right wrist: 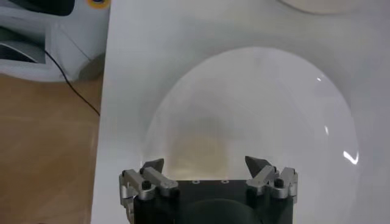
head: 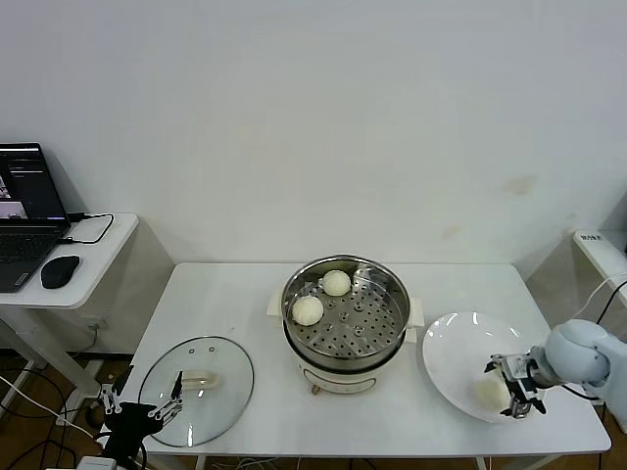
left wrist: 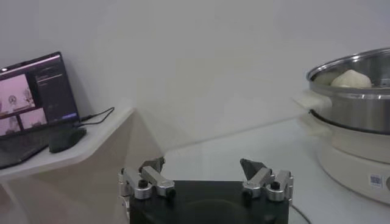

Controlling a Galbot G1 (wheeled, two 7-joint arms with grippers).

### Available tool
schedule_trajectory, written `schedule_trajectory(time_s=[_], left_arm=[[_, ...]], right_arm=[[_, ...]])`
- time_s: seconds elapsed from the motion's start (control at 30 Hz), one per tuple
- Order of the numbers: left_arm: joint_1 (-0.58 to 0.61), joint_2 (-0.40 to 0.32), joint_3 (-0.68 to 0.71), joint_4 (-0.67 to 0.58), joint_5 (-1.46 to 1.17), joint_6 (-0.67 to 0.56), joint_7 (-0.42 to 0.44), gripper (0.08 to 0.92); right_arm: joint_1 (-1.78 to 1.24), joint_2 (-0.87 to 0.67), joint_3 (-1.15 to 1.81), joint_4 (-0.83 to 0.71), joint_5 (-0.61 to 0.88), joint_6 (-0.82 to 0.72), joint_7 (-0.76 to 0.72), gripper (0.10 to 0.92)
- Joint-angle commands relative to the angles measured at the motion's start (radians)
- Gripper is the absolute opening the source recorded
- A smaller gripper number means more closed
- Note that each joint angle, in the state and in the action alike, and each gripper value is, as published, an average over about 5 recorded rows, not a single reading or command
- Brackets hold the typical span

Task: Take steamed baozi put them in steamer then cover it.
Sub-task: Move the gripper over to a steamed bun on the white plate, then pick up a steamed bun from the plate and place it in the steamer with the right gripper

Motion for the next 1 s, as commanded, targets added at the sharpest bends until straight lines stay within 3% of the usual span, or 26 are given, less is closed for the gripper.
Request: schedule_trajectory(time_s=[0.03,0.3,0.73,1.0], left_arm=[[0.0,0.0,-0.002,0.0,0.0,0.0,0.0,0.823],[0.001,-0.001,-0.003,-0.002,0.0,-0.001,0.0,0.823],[0.0,-0.003,-0.001,-0.001,0.001,0.0,-0.001,0.823],[-0.004,-0.001,-0.001,-0.005,0.001,0.001,-0.001,0.823]], right_arm=[[-0.037,0.025,0.015,-0.013,-0.017,-0.007,0.016,0.82],[-0.034,0.045,0.019,-0.036,-0.025,-0.017,0.027,0.768],[-0.031,0.04,0.027,-0.041,-0.029,-0.025,0.012,0.607],[0.123,0.016,-0.009,-0.011,0.032,-0.029,-0.03,0.594]])
